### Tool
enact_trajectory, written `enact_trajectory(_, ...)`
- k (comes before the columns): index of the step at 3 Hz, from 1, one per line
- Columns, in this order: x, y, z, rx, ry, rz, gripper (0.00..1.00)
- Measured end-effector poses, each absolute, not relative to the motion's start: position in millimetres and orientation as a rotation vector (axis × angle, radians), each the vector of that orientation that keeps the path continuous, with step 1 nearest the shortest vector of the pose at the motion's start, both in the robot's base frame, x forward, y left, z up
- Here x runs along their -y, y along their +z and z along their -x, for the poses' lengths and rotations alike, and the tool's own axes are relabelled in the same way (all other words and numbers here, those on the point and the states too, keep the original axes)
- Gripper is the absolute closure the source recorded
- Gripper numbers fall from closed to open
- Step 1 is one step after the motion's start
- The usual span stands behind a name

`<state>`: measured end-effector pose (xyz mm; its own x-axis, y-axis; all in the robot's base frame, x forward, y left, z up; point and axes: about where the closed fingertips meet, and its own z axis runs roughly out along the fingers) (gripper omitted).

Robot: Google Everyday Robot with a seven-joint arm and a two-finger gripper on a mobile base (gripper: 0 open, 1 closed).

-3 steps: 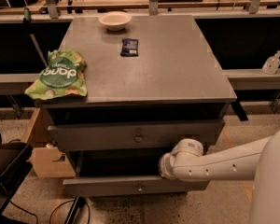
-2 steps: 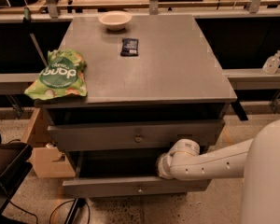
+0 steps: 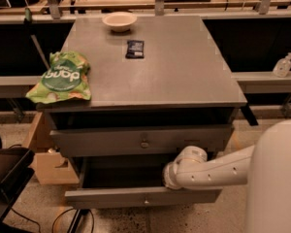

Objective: Open middle drawer

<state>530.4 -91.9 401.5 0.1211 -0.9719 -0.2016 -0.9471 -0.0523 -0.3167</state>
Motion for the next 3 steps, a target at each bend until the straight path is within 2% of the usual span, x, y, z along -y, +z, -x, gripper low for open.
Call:
enact_trajectory(1,92.1,402.5,-531.2,-1.862,-0.093,2.038,1.00)
enact_trajectory(3,83.3,392.3,-487.6,-1.831,0.027,2.142,1.00)
